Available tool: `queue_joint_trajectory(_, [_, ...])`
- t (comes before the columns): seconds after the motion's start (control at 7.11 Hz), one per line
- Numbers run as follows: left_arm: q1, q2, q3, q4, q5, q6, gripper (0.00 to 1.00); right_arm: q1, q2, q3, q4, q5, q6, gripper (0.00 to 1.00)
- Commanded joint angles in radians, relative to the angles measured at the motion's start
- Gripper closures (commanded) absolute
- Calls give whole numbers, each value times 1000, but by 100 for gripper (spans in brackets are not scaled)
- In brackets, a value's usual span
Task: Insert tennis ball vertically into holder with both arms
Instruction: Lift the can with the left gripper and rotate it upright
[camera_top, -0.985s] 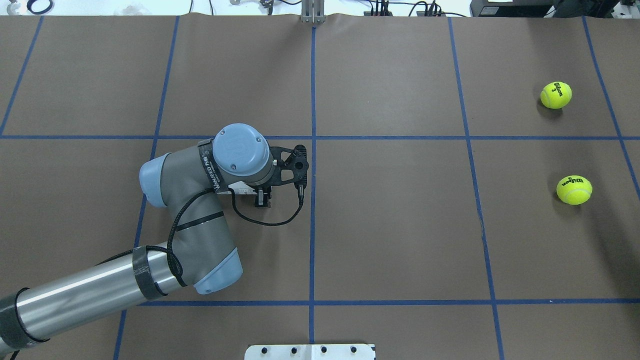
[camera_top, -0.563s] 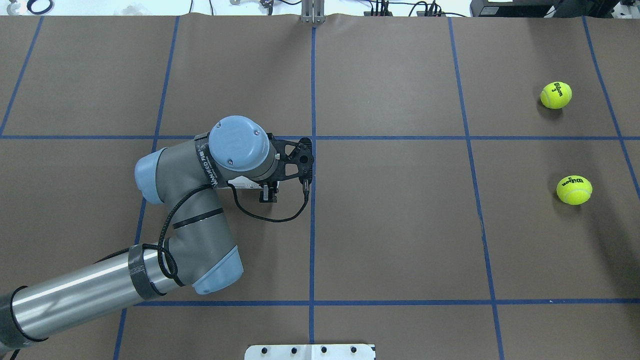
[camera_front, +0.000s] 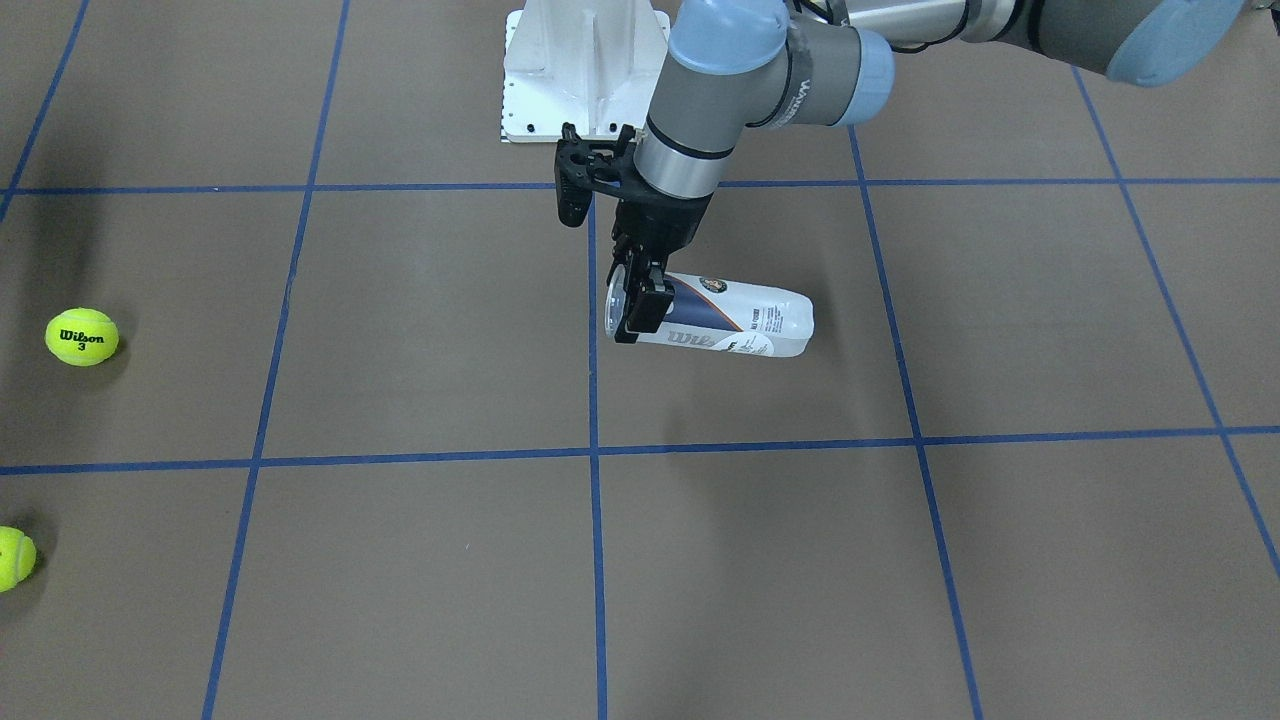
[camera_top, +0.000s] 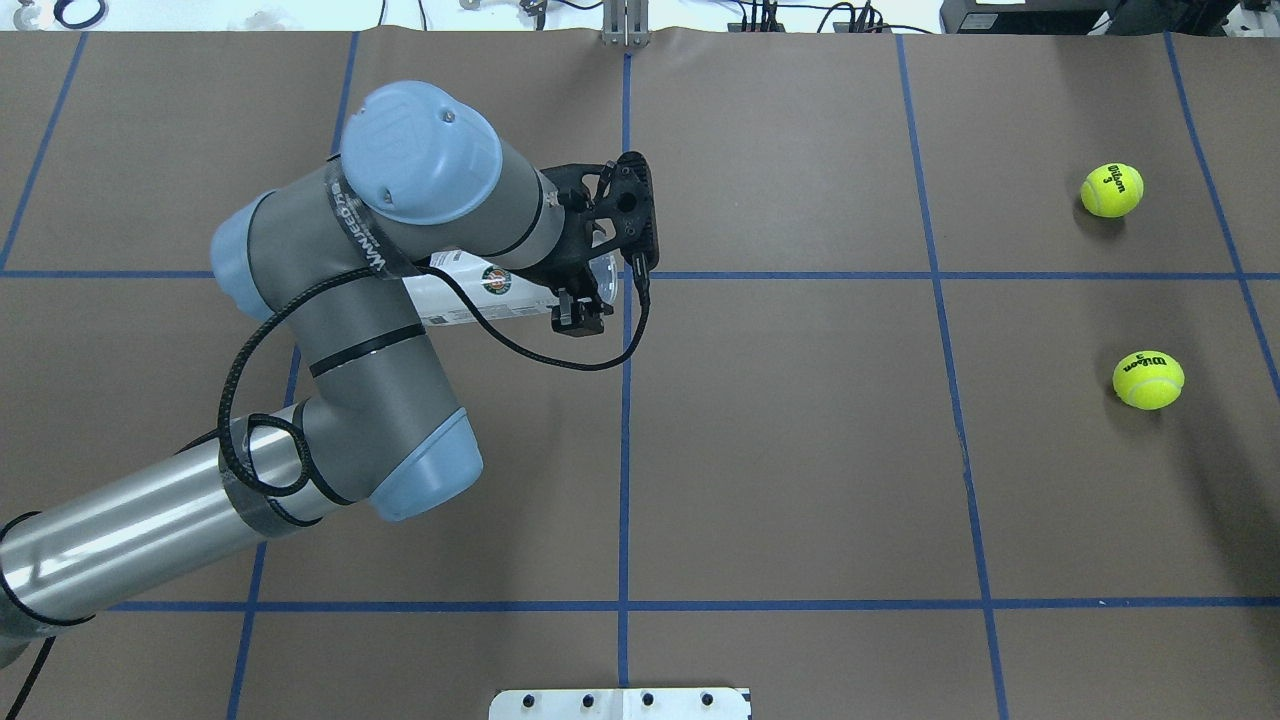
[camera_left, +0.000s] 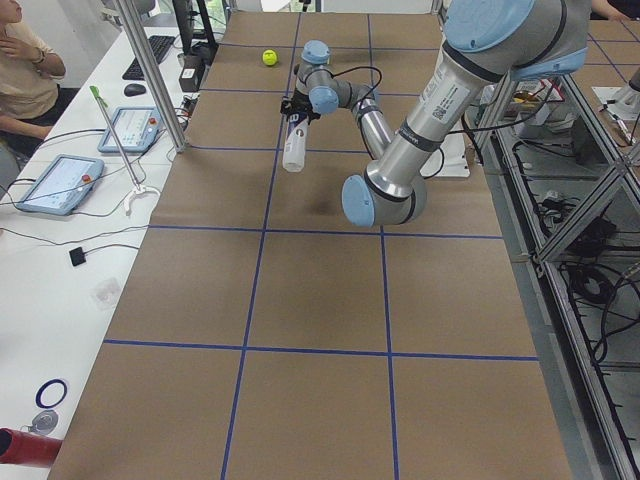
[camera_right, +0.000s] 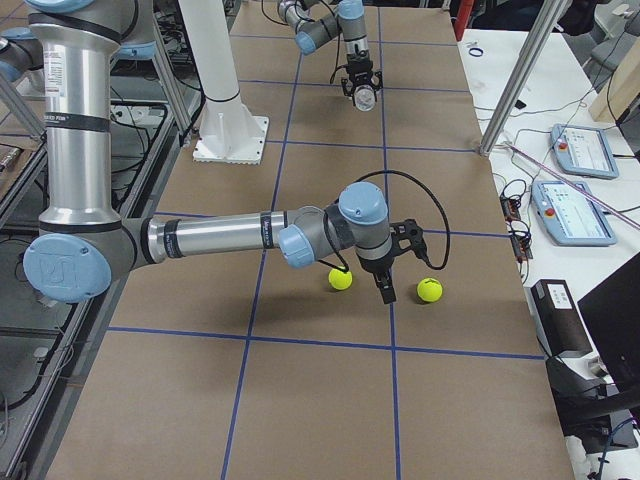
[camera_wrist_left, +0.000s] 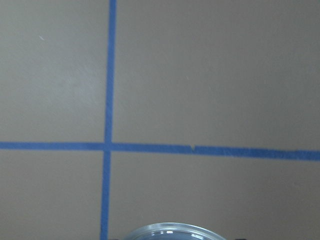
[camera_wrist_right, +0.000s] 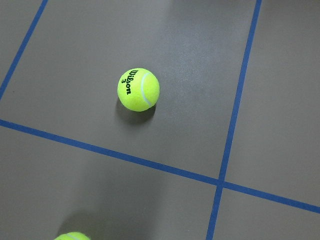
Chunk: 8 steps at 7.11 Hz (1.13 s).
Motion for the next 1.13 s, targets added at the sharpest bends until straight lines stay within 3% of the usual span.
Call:
queue_joint_trajectory(0.0, [-8,-5,0,-221,-34,-183,23,0,0,-1,-1,0,0,1])
queue_joint_trajectory(0.28, [-5,5,35,-472,-34,-345,23,0,0,-1,-1,0,2,1])
queue_joint_trajectory(0.7, [-4,5,277,-1063,-17,-579,23,0,1,1,-1,0,3,1])
queue_joint_trajectory(0.98, [-2,3,369,-1278,96,-628,23,-1,1,1,-1,0,3,1])
